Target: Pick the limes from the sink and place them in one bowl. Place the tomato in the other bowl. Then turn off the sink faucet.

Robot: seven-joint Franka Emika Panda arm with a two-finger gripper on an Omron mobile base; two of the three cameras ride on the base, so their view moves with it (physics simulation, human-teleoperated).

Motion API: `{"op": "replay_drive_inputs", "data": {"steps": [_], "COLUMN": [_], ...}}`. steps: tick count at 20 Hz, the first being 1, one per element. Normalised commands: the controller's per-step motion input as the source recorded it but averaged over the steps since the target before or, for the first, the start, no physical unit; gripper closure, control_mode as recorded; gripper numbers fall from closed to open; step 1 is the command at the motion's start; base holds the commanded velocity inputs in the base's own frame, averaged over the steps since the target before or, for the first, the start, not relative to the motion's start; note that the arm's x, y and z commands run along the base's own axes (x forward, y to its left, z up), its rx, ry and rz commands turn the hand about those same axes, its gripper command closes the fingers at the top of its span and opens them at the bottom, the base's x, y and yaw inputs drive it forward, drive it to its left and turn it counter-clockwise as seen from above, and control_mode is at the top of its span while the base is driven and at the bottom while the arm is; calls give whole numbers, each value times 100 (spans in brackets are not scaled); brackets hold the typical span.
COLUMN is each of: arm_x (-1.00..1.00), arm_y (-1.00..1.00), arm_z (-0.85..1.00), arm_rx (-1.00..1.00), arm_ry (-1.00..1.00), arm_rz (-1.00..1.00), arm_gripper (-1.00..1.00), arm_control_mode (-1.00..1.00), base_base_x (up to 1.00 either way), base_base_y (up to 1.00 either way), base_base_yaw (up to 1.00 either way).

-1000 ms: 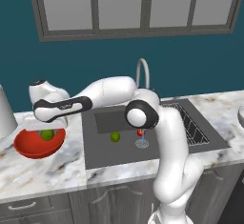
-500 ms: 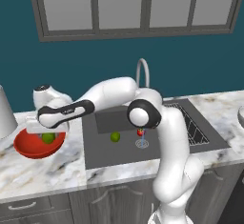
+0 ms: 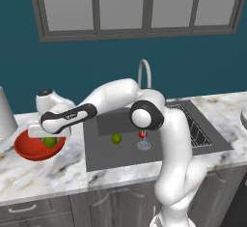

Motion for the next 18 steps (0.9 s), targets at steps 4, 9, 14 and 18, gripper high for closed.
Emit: {"op": "replay_drive_inputs", "data": {"steps": [4,9,14,18], "arm_x": [0,0,0,0], "arm_y": [0,0,-7,-34], "arm_z": [5,25,28,41], "arm_rx": [0,0,0,0], "arm_ry": [0,5,3,4], "arm_rz": [0,0,0,0], "arm_gripper": [-100,-100,-100,-100], "arm_control_mode": [-100,-100,-100,-100], "base_base_x": [0,0,0,0], "base_base_y": [0,0,0,0], "base_base_yaw": [0,0,0,0]}}
